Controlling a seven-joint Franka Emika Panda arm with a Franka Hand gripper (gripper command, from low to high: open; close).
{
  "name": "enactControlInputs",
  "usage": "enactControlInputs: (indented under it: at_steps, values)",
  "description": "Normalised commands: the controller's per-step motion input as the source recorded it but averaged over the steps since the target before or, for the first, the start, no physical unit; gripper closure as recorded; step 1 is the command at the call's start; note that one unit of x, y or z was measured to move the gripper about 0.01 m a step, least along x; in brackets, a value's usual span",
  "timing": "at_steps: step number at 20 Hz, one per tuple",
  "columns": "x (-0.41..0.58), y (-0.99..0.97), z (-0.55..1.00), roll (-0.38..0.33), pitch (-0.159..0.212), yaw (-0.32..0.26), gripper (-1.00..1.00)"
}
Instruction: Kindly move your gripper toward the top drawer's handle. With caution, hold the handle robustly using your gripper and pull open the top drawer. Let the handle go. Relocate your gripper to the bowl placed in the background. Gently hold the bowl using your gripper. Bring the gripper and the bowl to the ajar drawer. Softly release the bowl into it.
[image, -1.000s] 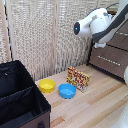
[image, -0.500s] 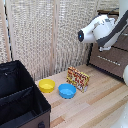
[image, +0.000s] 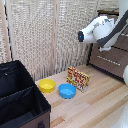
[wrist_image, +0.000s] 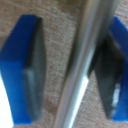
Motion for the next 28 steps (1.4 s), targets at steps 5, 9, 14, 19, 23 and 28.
enactControlInputs:
  at_steps: [5, 9, 14, 19, 23, 28]
  values:
    - [0.181, 0.43, -0.15, 0.0, -0.021, -0.13, 1.0]
    - [0.018, 0.53, -0.32, 0.0, -0.019, -0.247, 1.0]
    - [0.0, 0.55, -0.33, 0.0, -0.016, -0.258, 1.0]
    - [0.0, 0.58, -0.34, 0.0, -0.032, -0.253, 1.0]
    - [0.016, 0.65, -0.4, 0.0, -0.04, -0.216, 1.0]
    - [0.099, 0.71, -0.5, 0.025, -0.029, -0.171, 1.0]
